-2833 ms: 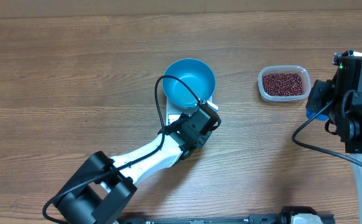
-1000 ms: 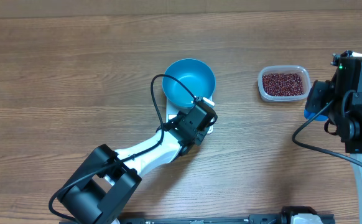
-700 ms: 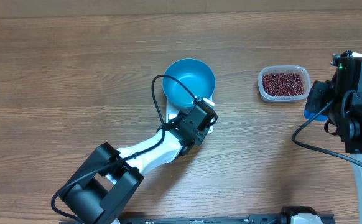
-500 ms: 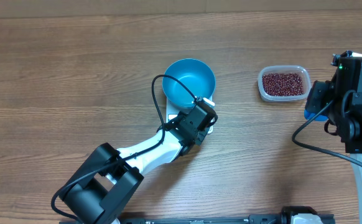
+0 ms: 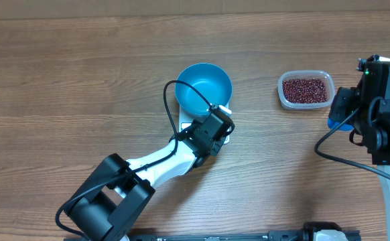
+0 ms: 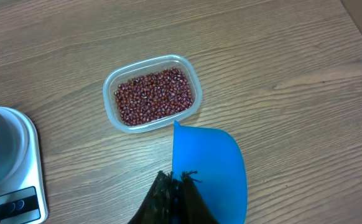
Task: Scoop item into bowl and weigh 150g on scale
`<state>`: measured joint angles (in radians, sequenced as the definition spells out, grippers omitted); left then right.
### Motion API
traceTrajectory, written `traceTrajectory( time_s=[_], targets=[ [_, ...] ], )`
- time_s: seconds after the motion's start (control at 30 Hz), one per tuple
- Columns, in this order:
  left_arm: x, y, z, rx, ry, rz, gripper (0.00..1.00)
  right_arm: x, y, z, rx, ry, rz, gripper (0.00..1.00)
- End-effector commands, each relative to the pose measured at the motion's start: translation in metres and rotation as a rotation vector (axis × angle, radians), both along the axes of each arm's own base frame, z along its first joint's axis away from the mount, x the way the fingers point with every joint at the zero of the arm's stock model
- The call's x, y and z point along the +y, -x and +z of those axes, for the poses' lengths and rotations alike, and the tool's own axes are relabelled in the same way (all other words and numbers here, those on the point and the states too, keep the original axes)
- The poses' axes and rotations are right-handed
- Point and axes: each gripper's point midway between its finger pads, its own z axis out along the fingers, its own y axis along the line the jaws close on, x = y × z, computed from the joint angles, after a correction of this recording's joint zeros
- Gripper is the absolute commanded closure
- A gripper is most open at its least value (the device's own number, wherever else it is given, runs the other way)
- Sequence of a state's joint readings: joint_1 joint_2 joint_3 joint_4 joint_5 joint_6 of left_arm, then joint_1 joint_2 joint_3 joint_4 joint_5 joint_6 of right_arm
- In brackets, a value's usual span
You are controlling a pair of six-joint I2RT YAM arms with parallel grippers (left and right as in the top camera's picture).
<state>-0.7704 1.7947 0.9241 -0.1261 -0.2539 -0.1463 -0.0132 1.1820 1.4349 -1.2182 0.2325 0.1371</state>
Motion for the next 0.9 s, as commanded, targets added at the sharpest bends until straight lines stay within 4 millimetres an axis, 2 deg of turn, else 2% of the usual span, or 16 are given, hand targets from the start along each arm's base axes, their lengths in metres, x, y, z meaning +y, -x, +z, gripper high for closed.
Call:
traceTrajectory(
  time_s=[0.0, 0.87],
  targets=[
    [0.0052, 0.0029, -0.013, 0.024, -0.028, -0.002, 0.96, -0.0004, -0.0006, 0.0117, -0.035, -0.001, -0.001, 0.96],
    [0.0061, 0.001, -0.0097, 0.019, -0.038, 0.004, 0.96, 0.0007, -0.0005, 0.0112, -0.034, -0.007, 0.003, 0.96]
  ],
)
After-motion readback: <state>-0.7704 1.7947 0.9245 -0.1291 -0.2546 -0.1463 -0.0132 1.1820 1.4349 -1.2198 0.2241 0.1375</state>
